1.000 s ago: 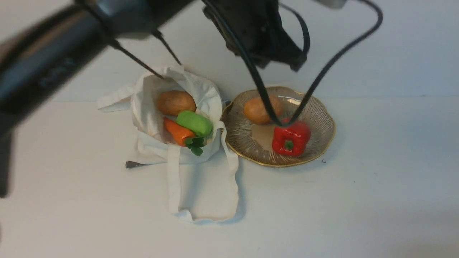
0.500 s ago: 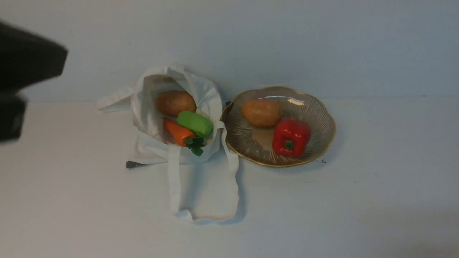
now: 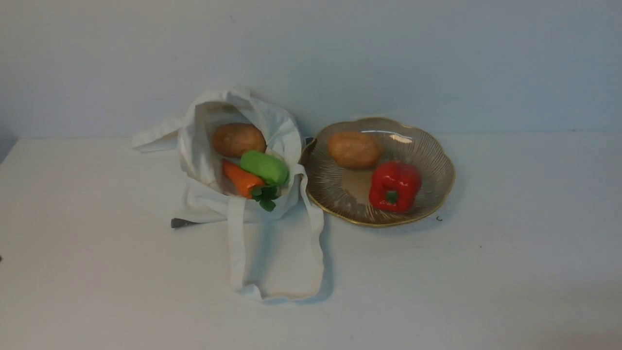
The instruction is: Take vegetables from cloth bag on white table place on plate.
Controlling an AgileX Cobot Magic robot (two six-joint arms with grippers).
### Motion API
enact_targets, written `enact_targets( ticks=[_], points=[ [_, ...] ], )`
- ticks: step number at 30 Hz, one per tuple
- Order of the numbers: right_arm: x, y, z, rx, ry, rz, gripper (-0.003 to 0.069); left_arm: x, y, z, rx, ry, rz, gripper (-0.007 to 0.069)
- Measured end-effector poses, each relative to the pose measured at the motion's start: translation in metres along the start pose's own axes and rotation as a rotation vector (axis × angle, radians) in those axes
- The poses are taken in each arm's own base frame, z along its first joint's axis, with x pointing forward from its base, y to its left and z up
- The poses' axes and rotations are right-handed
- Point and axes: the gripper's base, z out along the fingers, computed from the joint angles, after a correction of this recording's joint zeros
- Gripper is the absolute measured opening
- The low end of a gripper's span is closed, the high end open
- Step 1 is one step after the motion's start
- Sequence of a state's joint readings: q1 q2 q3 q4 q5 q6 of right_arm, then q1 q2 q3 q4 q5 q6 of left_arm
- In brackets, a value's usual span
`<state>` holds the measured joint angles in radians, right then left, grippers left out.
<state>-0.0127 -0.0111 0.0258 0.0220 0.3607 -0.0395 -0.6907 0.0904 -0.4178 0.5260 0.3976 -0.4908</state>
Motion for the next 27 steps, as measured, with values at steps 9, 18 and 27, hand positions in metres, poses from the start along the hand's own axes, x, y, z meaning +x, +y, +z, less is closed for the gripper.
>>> enact_targets(
  ticks=[9, 18, 27],
  points=[
    [0.000, 0.000, 0.000, 0.000, 0.000, 0.000, -0.0015, 0.001, 0.003, -0.017, 0.002, -0.108, 0.012, -0.0005],
    [0.000, 0.000, 0.000, 0.000, 0.000, 0.000, -0.0015, 0.006, 0.001, -0.015, 0.022, -0.088, -0.015, -0.0005],
    [0.000, 0.000, 0.000, 0.000, 0.000, 0.000, -0.0015, 0.074, -0.010, 0.002, 0.079, 0.158, 0.147, -0.0005]
  ],
)
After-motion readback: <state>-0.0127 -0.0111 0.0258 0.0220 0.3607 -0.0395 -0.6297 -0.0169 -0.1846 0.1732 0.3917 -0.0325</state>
